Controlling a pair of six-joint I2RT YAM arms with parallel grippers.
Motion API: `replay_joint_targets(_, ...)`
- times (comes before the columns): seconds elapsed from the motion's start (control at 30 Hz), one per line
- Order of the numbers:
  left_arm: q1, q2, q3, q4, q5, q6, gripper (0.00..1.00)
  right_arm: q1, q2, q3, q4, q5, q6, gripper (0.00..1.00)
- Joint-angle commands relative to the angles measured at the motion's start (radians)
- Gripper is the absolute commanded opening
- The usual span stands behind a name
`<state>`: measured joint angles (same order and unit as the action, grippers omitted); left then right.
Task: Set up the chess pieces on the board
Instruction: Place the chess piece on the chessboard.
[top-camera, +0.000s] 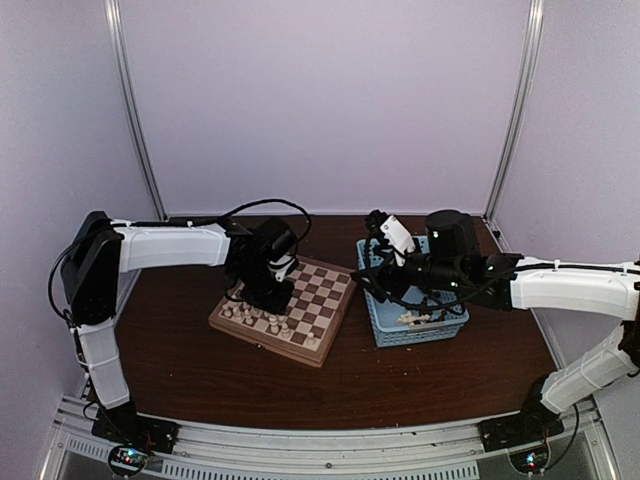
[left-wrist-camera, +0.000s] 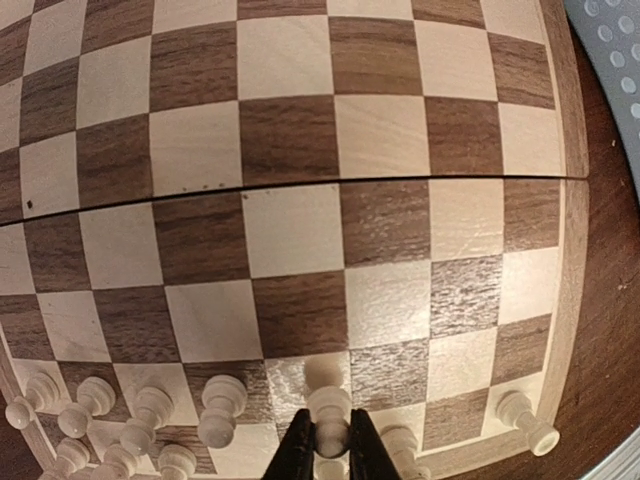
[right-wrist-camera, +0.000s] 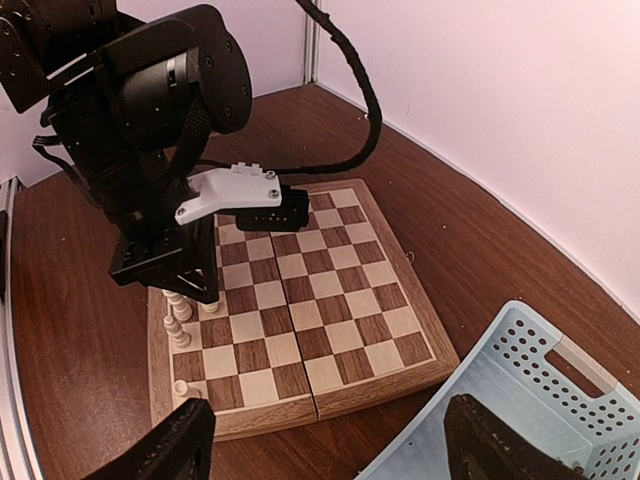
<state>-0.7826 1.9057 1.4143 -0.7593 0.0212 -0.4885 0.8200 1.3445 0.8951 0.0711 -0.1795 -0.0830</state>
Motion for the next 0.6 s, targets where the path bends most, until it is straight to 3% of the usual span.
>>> replay_joint_targets(0.0,0.0,0.017,-0.009,0.046,-0.051,0.007,0.12,-0.008,-0.025,-0.013,0.016,-0.001,0.007,0.82)
replay_joint_targets(0.57,0.0,0.023,-0.005,0.038,-0.032,0.011,0.21,-0.012,-0.016,-0.007,0.009,-0.007,0.003,0.82)
